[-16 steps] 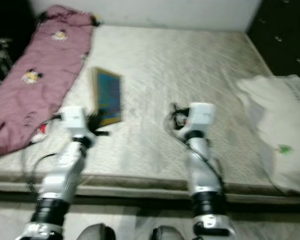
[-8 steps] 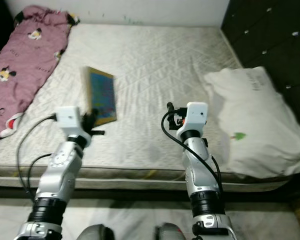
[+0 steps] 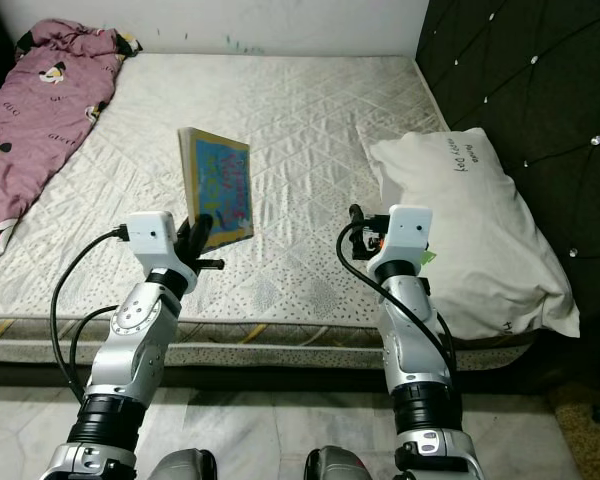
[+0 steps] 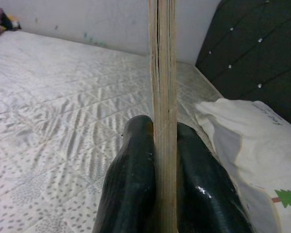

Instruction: Clean up the room

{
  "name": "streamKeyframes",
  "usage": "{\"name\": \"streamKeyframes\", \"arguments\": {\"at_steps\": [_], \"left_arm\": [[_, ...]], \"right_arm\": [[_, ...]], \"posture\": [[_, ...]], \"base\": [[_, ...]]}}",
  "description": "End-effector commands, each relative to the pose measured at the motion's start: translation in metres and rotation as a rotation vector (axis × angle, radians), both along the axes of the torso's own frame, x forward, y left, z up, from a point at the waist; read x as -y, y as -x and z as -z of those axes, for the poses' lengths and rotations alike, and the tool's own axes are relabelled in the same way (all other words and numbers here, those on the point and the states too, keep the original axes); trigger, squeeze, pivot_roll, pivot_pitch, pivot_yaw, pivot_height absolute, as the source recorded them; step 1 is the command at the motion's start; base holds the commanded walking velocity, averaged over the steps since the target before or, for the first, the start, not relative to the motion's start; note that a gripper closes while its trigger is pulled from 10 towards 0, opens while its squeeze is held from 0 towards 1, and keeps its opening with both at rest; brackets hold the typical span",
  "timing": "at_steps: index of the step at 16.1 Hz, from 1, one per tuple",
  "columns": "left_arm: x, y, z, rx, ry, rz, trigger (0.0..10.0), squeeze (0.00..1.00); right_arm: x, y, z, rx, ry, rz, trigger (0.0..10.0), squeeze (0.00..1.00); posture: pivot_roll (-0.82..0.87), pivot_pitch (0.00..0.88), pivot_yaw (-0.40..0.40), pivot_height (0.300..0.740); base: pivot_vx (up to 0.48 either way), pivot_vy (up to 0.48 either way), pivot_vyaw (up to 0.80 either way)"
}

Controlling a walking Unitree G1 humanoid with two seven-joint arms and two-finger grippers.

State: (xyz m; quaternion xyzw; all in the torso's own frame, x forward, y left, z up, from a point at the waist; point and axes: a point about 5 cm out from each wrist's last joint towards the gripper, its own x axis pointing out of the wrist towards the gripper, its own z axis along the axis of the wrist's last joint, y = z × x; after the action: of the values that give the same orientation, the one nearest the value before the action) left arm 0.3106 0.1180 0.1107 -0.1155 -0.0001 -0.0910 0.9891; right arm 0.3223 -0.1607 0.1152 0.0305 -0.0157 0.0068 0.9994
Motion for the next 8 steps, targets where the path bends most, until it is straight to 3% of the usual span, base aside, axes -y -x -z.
{"name": "streamKeyframes", "arguments": {"at_steps": [1, 8], "left_arm": [[-0.0039, -0.0028, -0.0163, 0.081, 0.008, -0.003, 10.0, 0.00], [-0.0024, -0.0030, -0.0167, 0.089, 0.017, 0.010, 10.0, 0.00]], "right_arm": [[-0.0025, -0.0008, -0.0016, 0.006, 0.003, -0.007, 10.0, 0.00], [-0.0033, -0.0023, -0.0028, 0.011, 0.007, -0.013, 10.0, 0.00]], "posture": [[-0.05, 0.052, 0.021, 0.740], [-0.05, 0.042, 0.019, 0.740]], "base": [[0.345, 0.000, 0.00], [0.368, 0.000, 0.00]]}}
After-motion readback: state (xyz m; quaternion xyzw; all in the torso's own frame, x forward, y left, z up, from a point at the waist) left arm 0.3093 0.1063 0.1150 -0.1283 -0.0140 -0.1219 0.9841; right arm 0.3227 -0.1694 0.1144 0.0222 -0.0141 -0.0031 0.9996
